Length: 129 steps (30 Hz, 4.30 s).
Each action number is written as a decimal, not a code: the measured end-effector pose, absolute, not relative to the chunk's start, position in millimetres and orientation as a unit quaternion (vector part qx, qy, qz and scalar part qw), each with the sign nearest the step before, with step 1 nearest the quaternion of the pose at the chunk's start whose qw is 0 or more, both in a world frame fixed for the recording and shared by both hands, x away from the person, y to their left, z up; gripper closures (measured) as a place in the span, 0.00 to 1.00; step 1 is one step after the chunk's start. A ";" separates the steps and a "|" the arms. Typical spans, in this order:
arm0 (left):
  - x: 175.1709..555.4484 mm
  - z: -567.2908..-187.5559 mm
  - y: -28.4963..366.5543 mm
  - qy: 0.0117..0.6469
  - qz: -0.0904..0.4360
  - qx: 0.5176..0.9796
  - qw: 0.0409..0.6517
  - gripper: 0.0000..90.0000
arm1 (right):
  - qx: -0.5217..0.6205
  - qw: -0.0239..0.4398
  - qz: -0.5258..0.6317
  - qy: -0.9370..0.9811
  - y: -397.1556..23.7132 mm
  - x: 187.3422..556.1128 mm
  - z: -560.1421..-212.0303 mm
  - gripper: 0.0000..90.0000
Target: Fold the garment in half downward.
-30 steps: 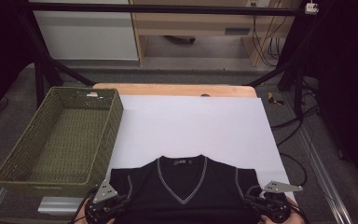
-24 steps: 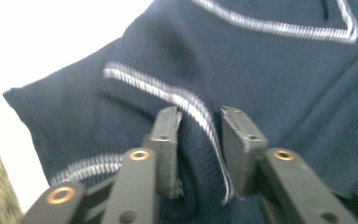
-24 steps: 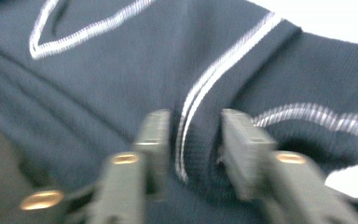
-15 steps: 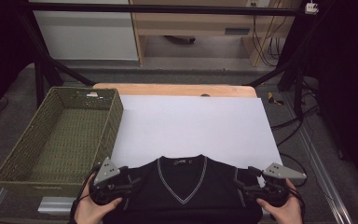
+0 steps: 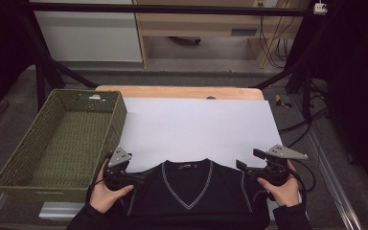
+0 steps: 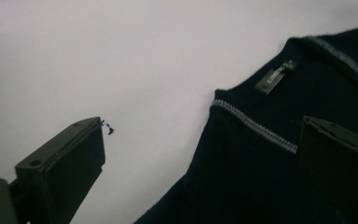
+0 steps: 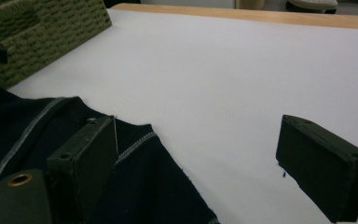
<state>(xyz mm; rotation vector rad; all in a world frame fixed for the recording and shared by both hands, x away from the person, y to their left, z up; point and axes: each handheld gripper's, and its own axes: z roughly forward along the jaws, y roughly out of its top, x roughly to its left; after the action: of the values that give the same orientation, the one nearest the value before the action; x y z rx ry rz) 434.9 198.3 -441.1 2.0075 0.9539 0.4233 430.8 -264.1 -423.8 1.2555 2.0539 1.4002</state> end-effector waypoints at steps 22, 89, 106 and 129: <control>449.5 -472.8 204.8 0.446 0.169 0.805 0.352 0.54 | 0.482 0.161 0.416 0.754 -287.3 429.0 -460.2 0.17; 432.1 -452.2 192.7 0.389 0.105 0.863 0.304 0.93 | 0.501 0.092 0.334 0.793 -292.1 422.7 -468.4 0.89; 455.5 -426.1 179.7 0.388 0.178 0.847 0.317 0.94 | 0.500 0.142 0.362 0.774 -299.4 448.1 -456.9 0.90; 532.7 -438.8 170.0 0.439 0.166 0.822 0.323 0.94 | 0.518 0.188 0.372 0.747 -305.4 513.2 -466.1 0.91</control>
<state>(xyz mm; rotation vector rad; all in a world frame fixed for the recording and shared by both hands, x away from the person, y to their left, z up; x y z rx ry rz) 532.7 170.0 -438.8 2.1577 1.1523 0.4357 513.2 -305.4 -466.1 1.4572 2.1007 1.0466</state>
